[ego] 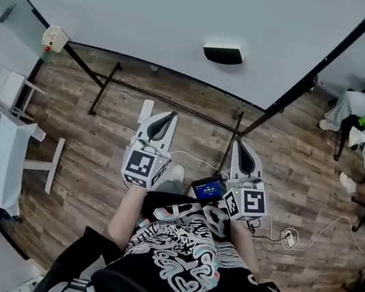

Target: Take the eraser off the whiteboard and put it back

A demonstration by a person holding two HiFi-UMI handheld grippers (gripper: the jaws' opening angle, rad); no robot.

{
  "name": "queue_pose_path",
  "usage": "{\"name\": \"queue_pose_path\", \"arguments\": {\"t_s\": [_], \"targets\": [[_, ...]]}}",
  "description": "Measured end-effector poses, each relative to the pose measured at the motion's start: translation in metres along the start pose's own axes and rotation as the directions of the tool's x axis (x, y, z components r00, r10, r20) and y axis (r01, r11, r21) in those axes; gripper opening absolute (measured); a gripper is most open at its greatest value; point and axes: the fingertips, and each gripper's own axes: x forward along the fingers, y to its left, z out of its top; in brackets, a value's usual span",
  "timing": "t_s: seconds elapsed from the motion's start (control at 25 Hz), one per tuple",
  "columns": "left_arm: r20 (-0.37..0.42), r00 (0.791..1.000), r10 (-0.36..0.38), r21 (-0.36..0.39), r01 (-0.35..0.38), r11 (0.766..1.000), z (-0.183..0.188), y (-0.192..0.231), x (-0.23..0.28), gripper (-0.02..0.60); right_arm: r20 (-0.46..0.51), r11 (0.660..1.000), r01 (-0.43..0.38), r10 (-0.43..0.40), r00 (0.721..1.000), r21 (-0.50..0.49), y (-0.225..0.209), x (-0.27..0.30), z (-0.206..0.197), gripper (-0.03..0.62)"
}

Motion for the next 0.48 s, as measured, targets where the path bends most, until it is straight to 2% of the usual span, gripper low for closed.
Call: {"name": "queue_pose_path", "arguments": {"t_s": [0.08,0.24,0.36,0.48], "targets": [[-0.021,0.999,0.04,0.09,-0.038,0.995,-0.001,-0.002,-0.003,0.005,-0.01,1.0,0.002,-0.002,1.0,0.008,-0.001,-0.003,-0.002,0.014],[-0.017,0.999,0.049,0.161,-0.046,0.986,0.002,-0.006,-0.004,0.005,-0.004,1.0,-0.009,0.009,1.0,0.005,0.003,-0.002,-0.002,0.014],[-0.032,0.997,0.077,0.25,-0.066,0.966,0.0,-0.004,-0.002,0.006,-0.006,1.0,-0.016,0.016,1.0,-0.007,0.005,0.005,0.0,0.014],[-0.023,0.997,0.069,0.242,-0.061,0.968,0.004,-0.002,0.002,0.006,-0.011,1.0,-0.016,0.016,1.0,-0.006,0.004,0.01,0.001,0.014]]}}
